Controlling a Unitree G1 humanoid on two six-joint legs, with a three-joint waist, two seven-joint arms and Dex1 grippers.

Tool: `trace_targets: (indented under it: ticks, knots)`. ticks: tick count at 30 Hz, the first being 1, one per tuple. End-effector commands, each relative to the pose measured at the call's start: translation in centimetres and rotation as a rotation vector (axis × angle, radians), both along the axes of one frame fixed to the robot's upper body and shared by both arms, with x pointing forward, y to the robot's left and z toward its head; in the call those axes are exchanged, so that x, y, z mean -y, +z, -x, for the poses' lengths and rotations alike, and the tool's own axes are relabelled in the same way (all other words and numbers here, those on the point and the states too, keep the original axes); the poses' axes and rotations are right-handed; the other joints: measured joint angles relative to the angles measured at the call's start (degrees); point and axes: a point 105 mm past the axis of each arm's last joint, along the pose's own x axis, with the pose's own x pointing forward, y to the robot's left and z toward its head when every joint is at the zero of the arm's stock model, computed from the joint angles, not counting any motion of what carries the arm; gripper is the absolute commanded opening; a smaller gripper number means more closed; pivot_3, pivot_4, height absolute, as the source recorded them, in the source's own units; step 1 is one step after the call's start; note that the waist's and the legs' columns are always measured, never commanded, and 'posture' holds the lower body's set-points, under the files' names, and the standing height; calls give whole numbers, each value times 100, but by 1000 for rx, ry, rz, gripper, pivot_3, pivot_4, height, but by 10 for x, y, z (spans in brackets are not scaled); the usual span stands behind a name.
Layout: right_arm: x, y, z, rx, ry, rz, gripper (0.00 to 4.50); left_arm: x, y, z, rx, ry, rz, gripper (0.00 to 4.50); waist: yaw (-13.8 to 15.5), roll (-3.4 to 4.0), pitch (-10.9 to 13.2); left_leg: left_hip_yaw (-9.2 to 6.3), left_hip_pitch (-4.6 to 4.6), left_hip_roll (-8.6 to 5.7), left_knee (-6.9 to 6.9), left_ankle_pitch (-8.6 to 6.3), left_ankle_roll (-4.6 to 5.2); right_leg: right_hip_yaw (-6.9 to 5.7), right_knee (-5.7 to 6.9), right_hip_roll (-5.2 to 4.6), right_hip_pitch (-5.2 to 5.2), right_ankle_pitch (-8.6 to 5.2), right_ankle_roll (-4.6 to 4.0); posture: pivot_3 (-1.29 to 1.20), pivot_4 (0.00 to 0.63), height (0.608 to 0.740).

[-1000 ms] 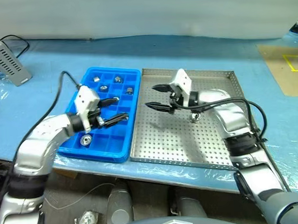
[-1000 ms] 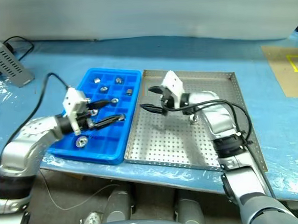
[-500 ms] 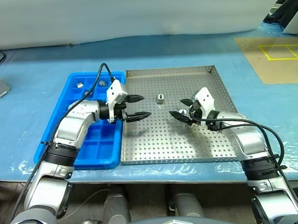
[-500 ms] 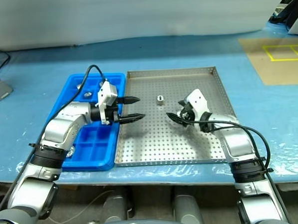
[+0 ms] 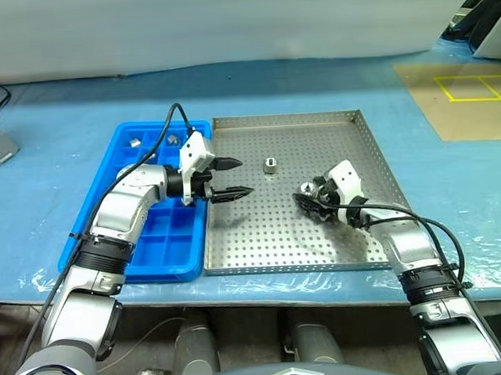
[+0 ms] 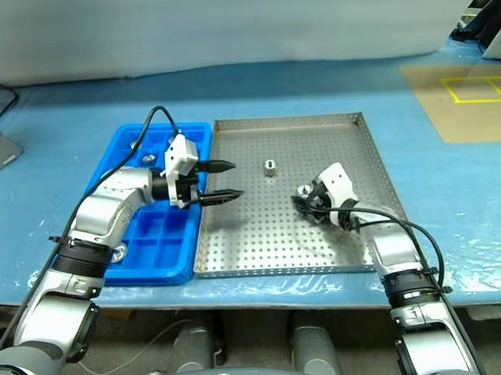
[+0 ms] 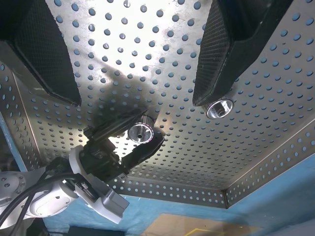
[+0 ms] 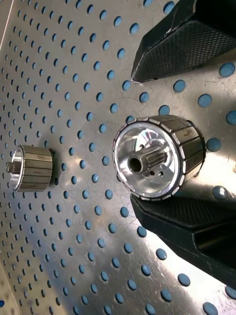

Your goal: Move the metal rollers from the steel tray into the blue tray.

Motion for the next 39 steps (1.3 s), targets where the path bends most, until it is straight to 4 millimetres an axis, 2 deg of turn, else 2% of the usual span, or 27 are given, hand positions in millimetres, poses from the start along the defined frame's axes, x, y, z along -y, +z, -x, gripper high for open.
trace_targets:
  ticks: [1, 5, 7, 10, 11, 13, 16, 19, 21, 23, 25, 29, 39]
  knots:
    - [-4, 2, -2, 24, 16, 12, 3586, -1, 11, 2, 45, 2, 4, 3826, 1, 0, 0, 0, 0, 0, 0, 0, 0, 0, 0, 0, 0, 0, 0, -240, 150, 740]
    - [-9, 2, -2, 27, 36, 21, 2508, -2, 12, 7, 41, 0, -1, 3826, 1, 0, 0, 0, 1, 0, 1, 0, 0, 0, 2, 0, 1, 0, 0, -233, 150, 740]
    - [-14, 3, 0, 26, 72, 8, 2508, -3, 14, 9, 41, 0, -4, 3826, 0, 0, 0, 0, 1, 0, 1, 0, 0, 0, 1, 0, 1, 0, 0, -233, 150, 740]
    - [-23, 6, 2, 21, 121, 4, 1960, -6, 18, 14, 39, 7, -2, 3826, 0, 0, 0, 0, 1, 2, 0, 0, 0, -1, 1, 0, 1, 0, 0, -212, 150, 740]
    - [-24, 7, 0, 22, 118, 10, 1657, -7, 19, 15, 42, 13, -4, 3826, -2, 0, 0, 0, 2, 2, -1, 0, 0, -1, 1, 0, 1, 0, 0, -212, 150, 740]
    - [-28, 12, -2, 41, 140, 24, 1665, -10, 21, 17, 47, 25, -8, 3826, -2, 1, 0, 0, 2, 2, -1, 0, 0, -1, 0, 1, 0, 0, 0, -212, 150, 740]
    - [-58, 49, 2, 113, 303, -23, 1665, -26, 34, 19, 75, 84, 6, 3826, -14, 4, 3, 0, -1, 3, -2, 0, -1, -2, 0, 1, -3, 0, 0, -146, 150, 740]
    - [-80, 74, 6, 154, 417, -50, 1665, -40, 41, 21, 88, 133, 23, 3826, -6, 8, 5, 1, -1, 7, -8, 3, -5, -2, 4, 4, -11, 0, 0, -94, 150, 740]
    - [-107, 98, 6, 204, 522, -65, 1665, -60, 40, 23, 96, 209, 2, 3826, 7, 8, 5, 0, 0, 9, -11, 3, -6, -6, 4, 6, -11, 0, -1, -51, 150, 740]
    - [-128, 110, 7, 216, 599, -79, 1665, -74, 38, 26, 95, 268, -12, 3826, 22, 9, 5, 0, -1, 10, -13, 3, -6, -5, 4, 6, -15, 0, -2, 1, 150, 740]
    - [-150, 115, 10, 214, 684, -79, 1665, -87, 35, 33, 91, 323, -17, 3826, 80, 8, 5, -1, -5, 14, -21, 3, -7, -12, 0, 6, -15, -2, -4, 63, 150, 740]
    - [-179, 115, 21, 207, 841, -55, 1665, -103, 28, 52, 84, 421, -20, 3826, 296, 7, 5, -3, -14, 13, -38, 3, -7, -24, -12, 3, -19, -8, -12, 195, 150, 740]
    - [-215, 117, 43, 160, 1092, -77, 1665, -127, 13, 103, 47, 653, -12, 3826, 811, 1, 9, -16, -14, 19, -67, 5, -14, -31, -20, -5, -23, -10, -9, 461, 150, 740]
